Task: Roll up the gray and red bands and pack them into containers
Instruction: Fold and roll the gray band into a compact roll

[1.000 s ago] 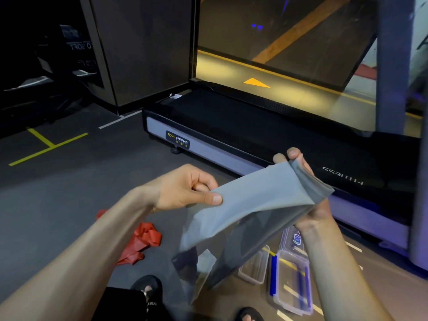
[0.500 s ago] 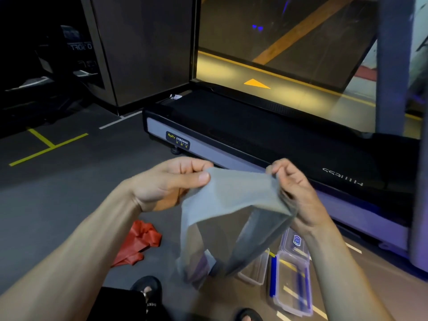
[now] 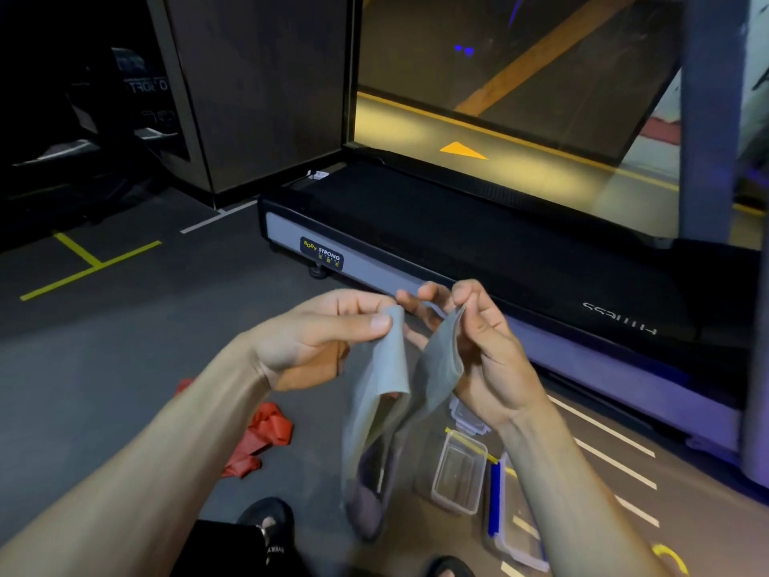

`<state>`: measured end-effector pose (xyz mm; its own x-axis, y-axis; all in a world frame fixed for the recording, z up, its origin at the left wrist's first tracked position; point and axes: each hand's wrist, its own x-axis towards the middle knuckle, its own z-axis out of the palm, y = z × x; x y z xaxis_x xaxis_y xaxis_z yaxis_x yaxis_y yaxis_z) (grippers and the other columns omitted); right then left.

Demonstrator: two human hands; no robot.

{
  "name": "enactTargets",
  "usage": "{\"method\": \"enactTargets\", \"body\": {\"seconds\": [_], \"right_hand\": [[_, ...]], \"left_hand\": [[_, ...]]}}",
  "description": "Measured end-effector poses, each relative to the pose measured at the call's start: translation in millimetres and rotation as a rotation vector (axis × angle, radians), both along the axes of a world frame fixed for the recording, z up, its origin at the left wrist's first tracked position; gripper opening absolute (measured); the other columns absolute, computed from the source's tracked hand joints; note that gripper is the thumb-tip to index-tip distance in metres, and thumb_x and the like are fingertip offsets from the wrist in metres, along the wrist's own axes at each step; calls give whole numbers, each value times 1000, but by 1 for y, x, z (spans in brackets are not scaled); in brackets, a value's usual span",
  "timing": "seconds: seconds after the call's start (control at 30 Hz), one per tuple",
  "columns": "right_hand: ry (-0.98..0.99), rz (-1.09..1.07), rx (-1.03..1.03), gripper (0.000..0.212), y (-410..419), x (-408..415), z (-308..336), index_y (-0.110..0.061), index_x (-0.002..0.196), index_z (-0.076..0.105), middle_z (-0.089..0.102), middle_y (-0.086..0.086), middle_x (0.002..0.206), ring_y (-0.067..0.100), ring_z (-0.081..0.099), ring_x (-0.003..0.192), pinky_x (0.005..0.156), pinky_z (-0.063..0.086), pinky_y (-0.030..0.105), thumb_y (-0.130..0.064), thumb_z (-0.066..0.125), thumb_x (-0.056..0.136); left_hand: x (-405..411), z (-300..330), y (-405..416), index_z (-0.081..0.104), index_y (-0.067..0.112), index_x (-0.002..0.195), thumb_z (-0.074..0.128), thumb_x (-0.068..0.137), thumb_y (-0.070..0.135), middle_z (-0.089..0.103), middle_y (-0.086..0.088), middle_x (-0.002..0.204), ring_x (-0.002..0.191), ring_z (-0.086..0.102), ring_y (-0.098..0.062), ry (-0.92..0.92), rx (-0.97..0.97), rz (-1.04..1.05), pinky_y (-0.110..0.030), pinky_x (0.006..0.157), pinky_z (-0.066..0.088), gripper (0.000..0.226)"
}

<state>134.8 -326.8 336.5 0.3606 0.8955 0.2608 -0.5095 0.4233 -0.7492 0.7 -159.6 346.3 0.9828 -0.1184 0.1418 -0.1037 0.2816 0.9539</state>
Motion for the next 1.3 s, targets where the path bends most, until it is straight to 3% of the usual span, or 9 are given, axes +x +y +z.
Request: {"method": "enactTargets", "body": {"seconds": [0.13, 0.23, 0.37, 0.43, 0.53, 0.67, 0.8, 0.97, 1.3], "right_hand": [[-200, -76, -114, 10, 8, -21, 5, -12, 94, 63, 64, 17, 137, 32, 59, 130, 111, 47, 49, -17, 56, 98], [-354, -177, -233, 11, 8, -26, 2, -6, 96, 61, 67, 13, 136, 28, 61, 130, 111, 47, 45, -16, 57, 99], [-551, -266, -345, 8, 0, -15, -1, -8, 100, 67, 74, 9, 122, 23, 68, 117, 101, 54, 38, -15, 63, 98], [-692, -300, -389, 6, -5, -10, -3, -11, 99, 70, 75, 9, 111, 23, 70, 105, 93, 55, 32, -14, 65, 98], [-872, -294, -432, 7, -8, -1, -5, -8, 99, 70, 72, 9, 97, 21, 67, 91, 83, 51, 32, -10, 64, 100], [-968, -227, -503, 7, -10, 8, -11, -9, 95, 72, 70, 1, 87, 9, 62, 81, 77, 49, 25, -7, 66, 98], [-696, -263, -446, 8, -7, 8, -15, -10, 90, 70, 68, -7, 84, 5, 59, 80, 76, 46, 16, -14, 66, 96], [-229, -323, -388, 7, -6, 16, -13, -20, 82, 71, 61, 0, 84, 12, 51, 75, 71, 41, 24, -25, 69, 87], [-146, -348, -351, 10, -17, 14, 0, -10, 89, 59, 57, 3, 73, 10, 54, 63, 58, 47, 18, -18, 57, 93]], "left_hand": [[4, -9, 4, 60, -11, 105, 78, 88, 35, 61, -22, 104, 99, 58, -35, 94, 31, 54, -45, 93, 46, 52], [5, -14, 4, 53, -22, 108, 62, 99, 19, 58, -23, 115, 111, 52, -37, 106, 131, 101, -51, 102, 37, 43], [5, -10, -2, 61, -9, 89, 56, 100, 8, 70, 9, 106, 109, 63, -9, 114, 260, 98, -24, 98, 45, 20], [6, -12, -2, 57, -12, 90, 60, 101, 15, 62, 8, 80, 78, 58, -7, 147, 295, 94, -19, 75, 45, 29], [7, -14, 0, 60, 3, 89, 63, 100, 26, 32, 6, 62, 57, 20, -13, 186, 408, 96, -26, 53, 17, 26], [7, -22, 1, 66, 15, 86, 65, 99, 27, 47, -5, 67, 64, 37, -15, 223, 591, 46, -32, 60, 34, 18], [3, -35, 10, 71, 1, 110, 66, 100, 19, 77, -12, 108, 95, 66, -14, 315, 637, 45, -45, 96, 53, 21], [-4, -47, 21, 68, 13, 83, 69, 95, 44, 51, -6, 73, 72, 40, -20, 261, 707, 134, -37, 70, 33, 33], [-5, -39, 15, 76, 21, 85, 77, 87, 44, 66, -1, 71, 69, 49, -14, 156, 597, 239, -32, 70, 40, 24]]}}
